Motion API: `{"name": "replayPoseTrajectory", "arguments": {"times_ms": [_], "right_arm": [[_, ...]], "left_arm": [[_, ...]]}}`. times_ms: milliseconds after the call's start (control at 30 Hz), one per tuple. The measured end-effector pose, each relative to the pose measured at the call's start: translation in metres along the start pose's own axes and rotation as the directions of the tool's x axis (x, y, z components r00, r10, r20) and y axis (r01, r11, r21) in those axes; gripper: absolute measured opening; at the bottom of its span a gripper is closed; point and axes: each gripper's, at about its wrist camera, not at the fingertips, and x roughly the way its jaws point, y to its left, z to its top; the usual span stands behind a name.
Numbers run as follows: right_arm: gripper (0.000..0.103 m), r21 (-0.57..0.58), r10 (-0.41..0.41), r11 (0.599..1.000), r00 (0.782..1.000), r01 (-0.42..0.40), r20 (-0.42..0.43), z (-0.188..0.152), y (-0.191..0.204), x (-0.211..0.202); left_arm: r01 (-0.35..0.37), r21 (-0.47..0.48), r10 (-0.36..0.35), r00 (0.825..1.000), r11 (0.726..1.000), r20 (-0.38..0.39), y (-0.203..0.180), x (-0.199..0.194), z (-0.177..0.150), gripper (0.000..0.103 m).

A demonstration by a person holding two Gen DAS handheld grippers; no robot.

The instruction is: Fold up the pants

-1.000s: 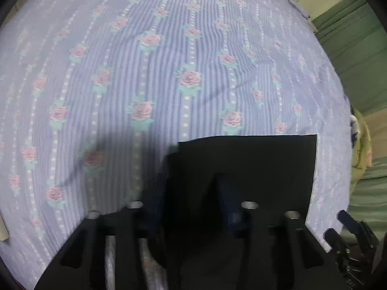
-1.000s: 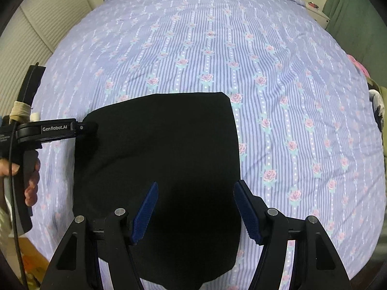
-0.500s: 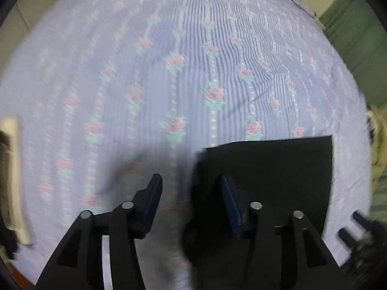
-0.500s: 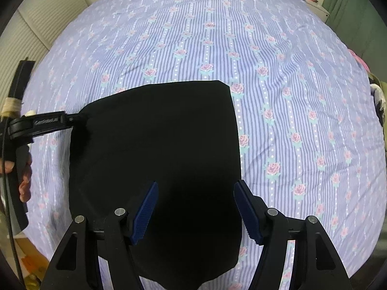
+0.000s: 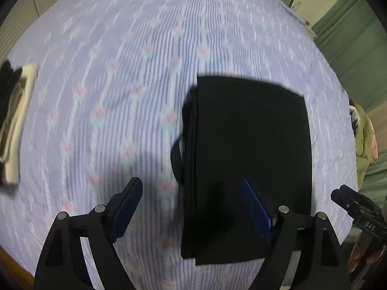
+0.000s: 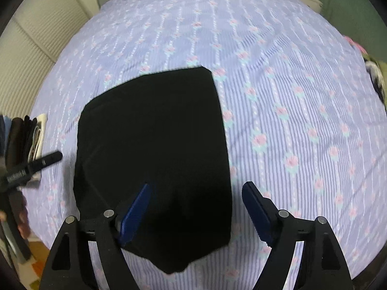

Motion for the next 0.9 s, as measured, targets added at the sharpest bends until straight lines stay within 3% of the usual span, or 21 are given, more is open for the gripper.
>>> {"name": "replayPoseTrajectory", "arguments": {"times_ms": [200, 400, 700, 900], "right_arm": [[0.08, 0.055, 0.02, 0.998, 0.996, -0.015, -0.089, -0.031, -0.01, 0.01], [0.08, 0.05, 0.003, 0.999, 0.999, -0.001, -0.032, -0.039, -0.005, 0.003], [0.08, -0.017, -0.01, 1.0, 0.988, 0.013, 0.156, 0.037, -0.01, 0.004], [0.08, -0.089, 0.053, 0.995, 0.98, -0.037, 0.189, 0.077, -0.009, 0.027]], "left_arm": [[0.01, -0.019, -0.011, 0.999, 1.0, -0.041, -0.004, 0.01, -0.015, 0.084], [-0.008, 0.077, 0.005, 0.999, 0.997, 0.037, -0.014, 0.001, 0.005, 0.084], [-0.002, 0.149, -0.019, 0.991, 0.989, 0.135, -0.018, 0.005, 0.06, 0.084], [0.027, 0.163, -0.051, 0.988, 0.986, 0.147, -0.015, 0.021, 0.076, 0.083]]}}
